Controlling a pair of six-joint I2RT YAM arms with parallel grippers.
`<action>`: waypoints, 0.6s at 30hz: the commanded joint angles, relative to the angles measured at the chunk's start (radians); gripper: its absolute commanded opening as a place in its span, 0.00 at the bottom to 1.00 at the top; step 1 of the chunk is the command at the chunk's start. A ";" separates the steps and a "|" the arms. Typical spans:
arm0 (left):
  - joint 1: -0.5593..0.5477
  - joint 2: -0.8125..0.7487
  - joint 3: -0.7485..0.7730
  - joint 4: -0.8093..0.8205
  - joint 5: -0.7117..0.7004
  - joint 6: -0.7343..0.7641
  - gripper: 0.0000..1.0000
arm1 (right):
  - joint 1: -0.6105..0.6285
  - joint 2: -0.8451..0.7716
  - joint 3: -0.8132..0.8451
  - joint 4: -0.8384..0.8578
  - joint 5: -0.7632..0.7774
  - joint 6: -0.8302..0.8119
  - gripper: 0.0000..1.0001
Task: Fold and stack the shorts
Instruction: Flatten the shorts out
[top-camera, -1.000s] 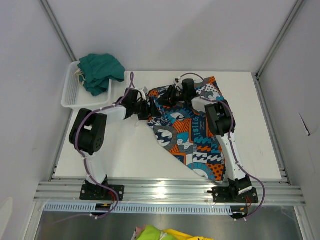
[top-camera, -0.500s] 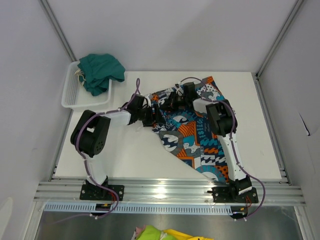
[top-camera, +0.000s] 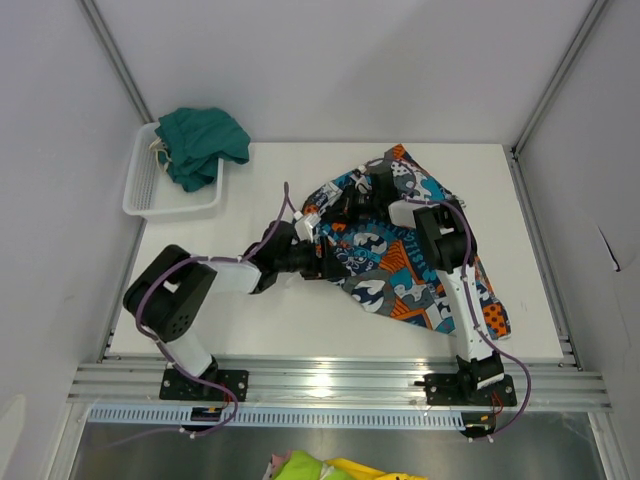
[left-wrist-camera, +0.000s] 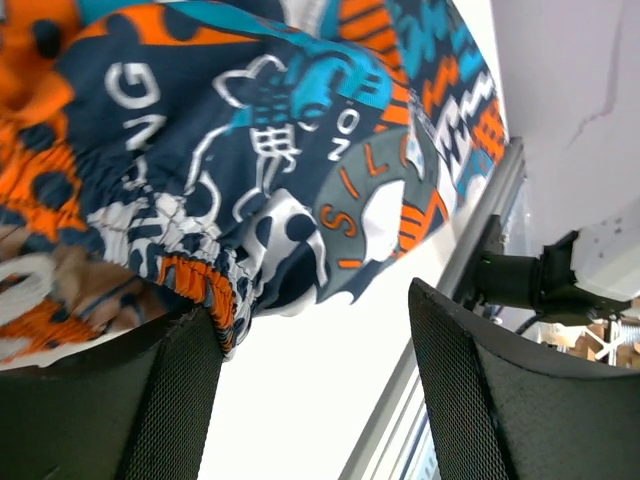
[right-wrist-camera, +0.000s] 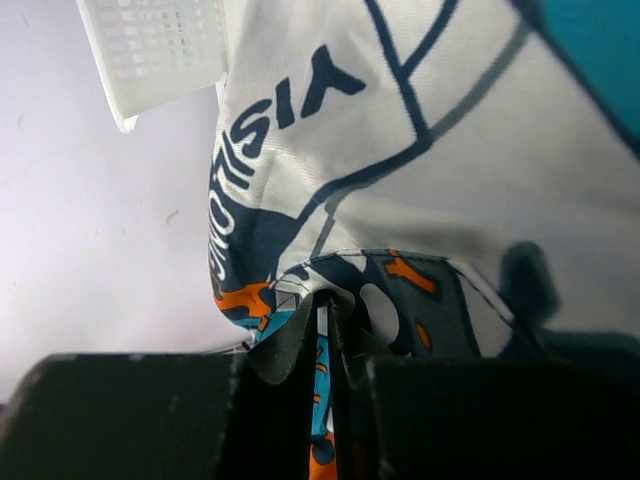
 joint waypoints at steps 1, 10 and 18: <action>-0.040 0.028 -0.002 0.183 -0.013 -0.035 0.74 | -0.010 -0.006 -0.037 0.022 0.003 0.005 0.10; -0.075 0.069 -0.006 0.447 0.012 -0.181 0.66 | -0.013 -0.004 -0.049 0.053 -0.006 0.027 0.08; -0.076 0.127 0.166 0.202 -0.036 -0.126 0.28 | -0.017 -0.010 -0.077 0.116 -0.017 0.062 0.06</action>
